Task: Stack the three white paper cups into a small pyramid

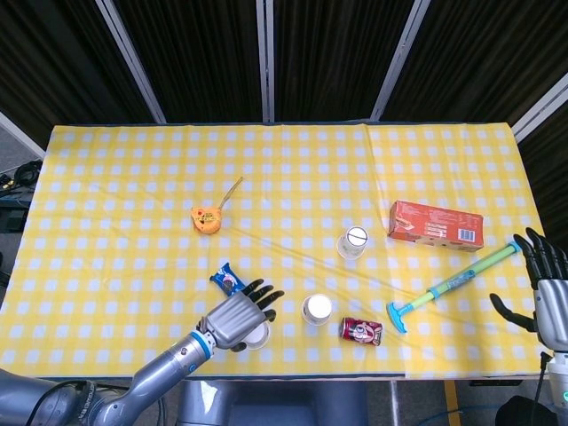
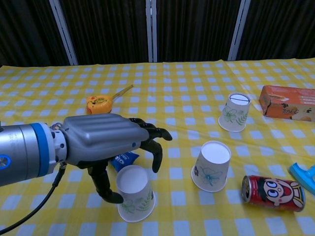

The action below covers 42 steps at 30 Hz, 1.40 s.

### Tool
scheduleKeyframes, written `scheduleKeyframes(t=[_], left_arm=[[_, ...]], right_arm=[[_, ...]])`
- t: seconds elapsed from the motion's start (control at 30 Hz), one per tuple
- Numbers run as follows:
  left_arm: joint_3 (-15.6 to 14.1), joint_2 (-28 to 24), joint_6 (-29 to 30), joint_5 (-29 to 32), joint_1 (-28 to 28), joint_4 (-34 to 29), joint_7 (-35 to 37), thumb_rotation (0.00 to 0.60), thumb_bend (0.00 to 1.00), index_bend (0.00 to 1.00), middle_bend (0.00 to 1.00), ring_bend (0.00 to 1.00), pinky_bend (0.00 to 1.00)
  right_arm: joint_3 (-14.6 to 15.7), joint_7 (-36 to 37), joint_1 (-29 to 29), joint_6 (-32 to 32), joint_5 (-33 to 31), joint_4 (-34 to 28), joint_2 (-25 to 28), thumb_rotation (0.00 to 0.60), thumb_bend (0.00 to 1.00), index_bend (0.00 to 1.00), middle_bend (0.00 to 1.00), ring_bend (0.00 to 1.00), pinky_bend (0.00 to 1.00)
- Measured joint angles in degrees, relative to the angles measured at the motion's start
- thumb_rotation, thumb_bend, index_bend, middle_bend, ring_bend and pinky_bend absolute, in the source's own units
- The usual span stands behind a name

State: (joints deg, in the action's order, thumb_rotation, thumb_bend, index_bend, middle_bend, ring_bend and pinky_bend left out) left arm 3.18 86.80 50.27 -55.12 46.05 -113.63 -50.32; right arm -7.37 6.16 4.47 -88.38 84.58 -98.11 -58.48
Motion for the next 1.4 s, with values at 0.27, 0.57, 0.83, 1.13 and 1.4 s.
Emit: scheduleKeyframes(t=[0.27, 0.57, 0.83, 1.13, 1.4], left_arm=[[-1.35, 0.46, 2.19, 0.94, 1.21, 0.35, -0.69, 0.600, 0.25, 0.43, 0.00, 0.00, 0.00], [0.78, 1.20, 4.05, -0.42, 2.59, 1.43, 1.50, 0.600, 0.25, 0.43, 0.00, 0.00, 0.00], [3.69, 5.16, 3.97, 0.04, 5.53, 5.03, 2.82, 0.600, 0.25, 0.43, 0.00, 0.00, 0.00], [5.92, 8.82, 3.86, 3.70, 9.01, 9.20, 2.20, 0.600, 0.25, 0.43, 0.00, 0.00, 0.00], [5.96, 11.08, 4.18, 6.14, 11.06, 11.88, 1.58, 0.600, 0.24, 0.41, 0.00, 0.00, 0.00]], right_arm=[[-0.11, 0.03, -0.27, -0.21, -0.34, 0.17, -0.01, 0.600, 0.13, 0.01, 0.00, 0.00, 0.00], [-0.24, -0.05, -0.32, -0.01, -0.83, 0.38, -0.06, 0.600, 0.13, 0.01, 0.00, 0.00, 0.00], [-0.22, 0.17, -0.11, 0.58, -0.88, 0.69, -0.21, 0.600, 0.13, 0.01, 0.00, 0.00, 0.00], [-0.27, 0.82, 0.00, 1.06, -1.13, 1.11, -0.24, 0.600, 0.13, 0.01, 0.00, 0.00, 0.00], [-0.26, 1.00, 0.06, 1.19, -1.02, 1.21, -0.29, 0.600, 0.13, 0.01, 0.00, 0.00, 0.00]])
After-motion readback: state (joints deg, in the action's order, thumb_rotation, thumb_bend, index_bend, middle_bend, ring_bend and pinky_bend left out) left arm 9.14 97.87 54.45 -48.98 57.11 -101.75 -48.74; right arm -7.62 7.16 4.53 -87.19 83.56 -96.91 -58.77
